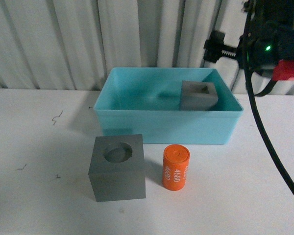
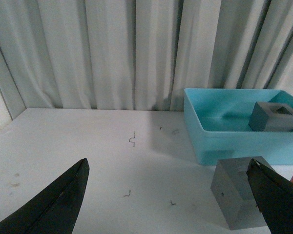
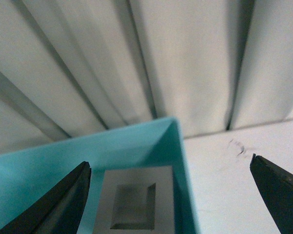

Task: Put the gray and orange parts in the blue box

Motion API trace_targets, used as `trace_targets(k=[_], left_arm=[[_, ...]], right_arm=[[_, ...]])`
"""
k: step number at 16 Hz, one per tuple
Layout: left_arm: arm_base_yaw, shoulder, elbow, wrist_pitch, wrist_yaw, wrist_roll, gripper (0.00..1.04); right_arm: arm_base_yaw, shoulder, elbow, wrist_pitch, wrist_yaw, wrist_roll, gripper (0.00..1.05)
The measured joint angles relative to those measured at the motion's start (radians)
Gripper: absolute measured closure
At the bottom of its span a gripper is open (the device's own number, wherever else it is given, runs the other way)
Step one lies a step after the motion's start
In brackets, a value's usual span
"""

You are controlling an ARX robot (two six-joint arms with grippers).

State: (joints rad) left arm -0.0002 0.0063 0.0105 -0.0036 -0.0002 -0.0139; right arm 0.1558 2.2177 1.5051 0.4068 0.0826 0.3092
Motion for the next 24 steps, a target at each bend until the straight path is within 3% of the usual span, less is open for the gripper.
trace_targets(k=[3, 7, 8, 9, 11, 14, 16, 24], left_arm=[[0.0, 0.0, 0.0, 0.0, 0.0, 0.0, 0.07], [0.0, 0.0, 0.0, 0.0, 0.0, 0.0, 0.07], [0.0, 0.0, 0.0, 0.0, 0.0, 0.0, 0.07], [0.0, 0.0, 0.0, 0.0, 0.0, 0.0, 0.07], [0.0, 0.0, 0.0, 0.0, 0.0, 0.0, 0.07], [0.0, 0.0, 0.0, 0.0, 0.0, 0.0, 0.07], [0.0, 0.0, 0.0, 0.0, 0.0, 0.0, 0.07], [0.0, 0.0, 0.0, 0.0, 0.0, 0.0, 0.07]], right_arm=[[-0.093, -0.417, -0.362, 0.157, -0.01, -0.083, 0.06], [-0.269, -0.842, -1.009, 0.074, 0.033, -0.127, 0.06], [-0.27, -0.809, -1.08, 0.238, -0.029, -0.157, 0.11], [-0.267, -0.785, -1.131, 0.445, -0.132, -0.213, 0.22], [-0.246, -0.834, -1.252, 0.719, -0.18, -0.278, 0.46], [-0.226, -0.96, -1.355, 0.674, -0.146, -0.295, 0.8], [-0.151, -1.081, -1.395, 0.615, -0.097, -0.307, 1.03], [-0.156, -1.51, -1.49, 0.275, -0.082, -0.306, 1.03]])
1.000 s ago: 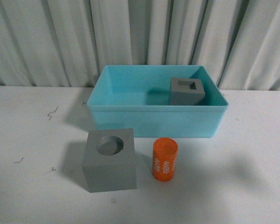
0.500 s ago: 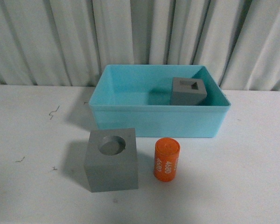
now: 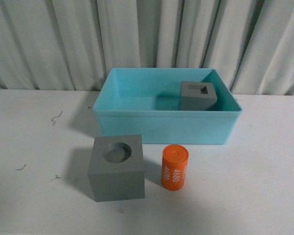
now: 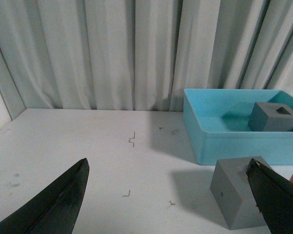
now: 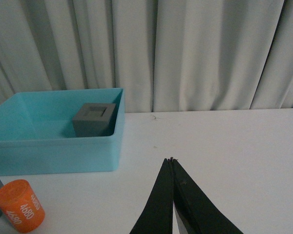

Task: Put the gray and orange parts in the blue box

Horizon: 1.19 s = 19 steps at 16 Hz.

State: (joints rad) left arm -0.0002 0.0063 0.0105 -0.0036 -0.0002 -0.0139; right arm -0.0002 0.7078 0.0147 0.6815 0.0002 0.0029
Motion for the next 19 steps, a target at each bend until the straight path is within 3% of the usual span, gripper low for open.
trace_targets(k=[5, 8, 19], left_arm=[[0.0, 0.0, 0.0, 0.0, 0.0, 0.0, 0.07], [0.0, 0.0, 0.0, 0.0, 0.0, 0.0, 0.07], [0.0, 0.0, 0.0, 0.0, 0.0, 0.0, 0.07]], right_arm=[[0.0, -0.185, -0.003, -0.164, 0.0, 0.0, 1.03], [0.0, -0.436, -0.003, -0.406, 0.0, 0.0, 1.03], [0.0, -0.53, -0.003, -0.501, 0.0, 0.0, 1.03]])
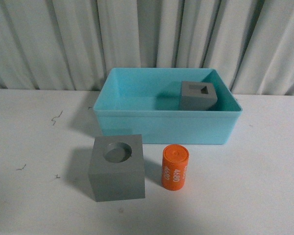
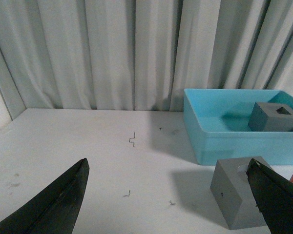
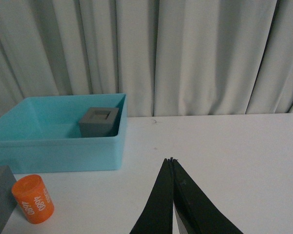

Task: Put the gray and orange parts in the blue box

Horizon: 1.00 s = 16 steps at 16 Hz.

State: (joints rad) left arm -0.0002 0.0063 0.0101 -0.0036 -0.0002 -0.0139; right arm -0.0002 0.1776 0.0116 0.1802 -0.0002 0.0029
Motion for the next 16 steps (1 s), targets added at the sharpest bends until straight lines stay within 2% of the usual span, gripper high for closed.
trace_targets(k=[2, 5, 11, 12, 14, 15, 16], left_arm=[[0.0, 0.0, 0.0, 0.0, 0.0, 0.0, 0.07], [0.0, 0.0, 0.0, 0.0, -0.001, 0.0, 0.07], [0.0, 0.0, 0.0, 0.0, 0.0, 0.0, 0.07], [0.0, 0.0, 0.0, 0.0, 0.0, 0.0, 0.07], [0.0, 0.0, 0.0, 0.0, 0.0, 0.0, 0.07], [0.0, 0.0, 0.0, 0.0, 0.0, 0.0, 0.07], [0.0, 0.0, 0.0, 0.0, 0.0, 0.0, 0.07]], right_arm=[[0.0, -0.013, 0.0, -0.021, 0.0, 0.0, 1.03], [0.0, -0.121, 0.0, -0.176, 0.0, 0.0, 1.03], [0.0, -0.174, 0.0, -0.183, 0.0, 0.0, 1.03], [0.0, -0.174, 0.0, -0.184, 0.001, -0.001, 1.0], [0.0, -0.174, 0.0, -0.184, 0.0, 0.0, 0.71], [0.0, -0.174, 0.0, -0.184, 0.0, -0.001, 0.33], [0.0, -0.174, 0.0, -0.184, 0.0, 0.0, 0.06]])
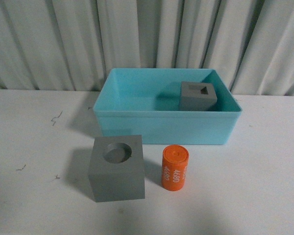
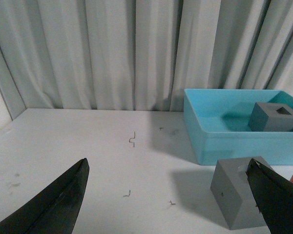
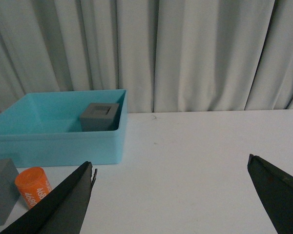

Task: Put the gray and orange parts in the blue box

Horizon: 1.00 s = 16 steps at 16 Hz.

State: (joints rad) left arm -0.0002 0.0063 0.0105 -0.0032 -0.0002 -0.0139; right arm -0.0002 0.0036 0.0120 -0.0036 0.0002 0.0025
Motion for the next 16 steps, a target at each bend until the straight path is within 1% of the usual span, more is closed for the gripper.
trace_targets(k=[1, 2, 3, 4, 7, 10, 12, 16], left_arm=[[0.026, 0.185, 0.126, -0.289, 0.168, -0.061, 0.07], [-0.11, 0.431, 0.224, -0.296, 0.184, -0.144, 0.07], [-0.176, 0.493, 0.237, -0.251, 0.159, -0.169, 0.07], [-0.25, 0.584, 0.256, -0.187, 0.112, -0.212, 0.07], [-0.428, 0.863, 0.299, -0.009, 0.008, -0.256, 0.07], [-0.469, 1.064, 0.382, 0.083, -0.071, -0.285, 0.07], [-0.493, 1.178, 0.438, 0.115, -0.119, -0.3, 0.07], [-0.55, 1.356, 0.496, 0.197, -0.15, -0.295, 0.07]], right_arm=[[0.0, 0.0, 0.0, 0.002, 0.0, 0.0, 0.06], [0.0, 0.0, 0.0, 0.0, 0.0, 0.0, 0.06], [0.0, 0.0, 0.0, 0.0, 0.0, 0.0, 0.06], [0.0, 0.0, 0.0, 0.0, 0.0, 0.0, 0.06], [0.0, 0.0, 0.0, 0.0, 0.0, 0.0, 0.06], [0.0, 0.0, 0.0, 0.0, 0.0, 0.0, 0.06], [0.0, 0.0, 0.0, 0.0, 0.0, 0.0, 0.06], [0.0, 0.0, 0.0, 0.0, 0.0, 0.0, 0.06]])
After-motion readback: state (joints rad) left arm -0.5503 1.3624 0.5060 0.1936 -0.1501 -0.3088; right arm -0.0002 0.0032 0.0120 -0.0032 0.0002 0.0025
